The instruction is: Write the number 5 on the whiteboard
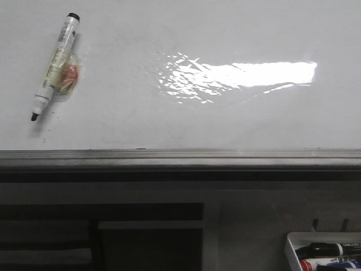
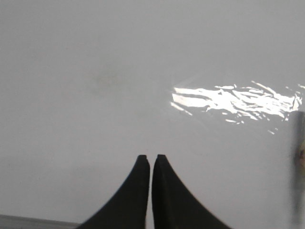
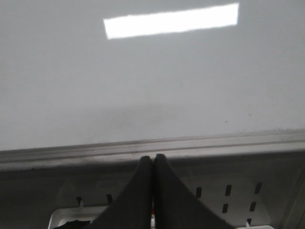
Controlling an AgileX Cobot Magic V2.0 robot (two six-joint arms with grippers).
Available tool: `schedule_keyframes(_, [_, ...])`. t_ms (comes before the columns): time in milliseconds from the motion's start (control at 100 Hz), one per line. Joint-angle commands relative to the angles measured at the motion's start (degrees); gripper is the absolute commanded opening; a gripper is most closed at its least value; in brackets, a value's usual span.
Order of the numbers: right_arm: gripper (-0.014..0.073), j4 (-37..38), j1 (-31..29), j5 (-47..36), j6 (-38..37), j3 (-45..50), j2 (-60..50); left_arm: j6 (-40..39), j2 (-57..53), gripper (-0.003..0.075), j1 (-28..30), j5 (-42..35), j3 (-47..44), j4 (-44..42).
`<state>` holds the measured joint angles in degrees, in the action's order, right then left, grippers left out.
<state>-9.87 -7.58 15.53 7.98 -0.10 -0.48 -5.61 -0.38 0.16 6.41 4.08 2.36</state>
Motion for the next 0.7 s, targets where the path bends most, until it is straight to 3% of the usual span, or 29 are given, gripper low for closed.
schedule_keyframes(0, [-0.005,-1.0,0.11,-1.19,-0.14,-4.74,2.8,-0.14,1.45,-0.0021,0.14,1.41,6.72,-1.91])
schedule_keyframes(80, [-0.005,-1.0,0.11,-1.16,-0.14,-7.6,6.24,-0.14,4.83,-0.0021,0.14,6.01,10.88,-2.99])
schedule_keyframes(350, [-0.005,-1.0,0.11,0.2,-0.14,-14.43,18.1,-0.14,16.11,-0.0008,0.14,8.02,15.41,-3.02])
schedule_keyframes(420, [-0.005,-1.0,0.11,-0.25,-0.14,-14.43,19.63,-0.14,17.95,0.0058,0.14,7.36,15.41,-3.02])
schedule_keyframes(570, [-0.005,-1.0,0.11,0.1,-0.14,-14.43,21.54,-0.14,21.01,0.0309,0.14,0.48,15.03,-2.78])
schedule_keyframes(690, [-0.005,-1.0,0.11,-0.48,-0.14,-14.43,21.66,-0.14,24.32,0.0347,0.01,-10.36,12.93,2.91])
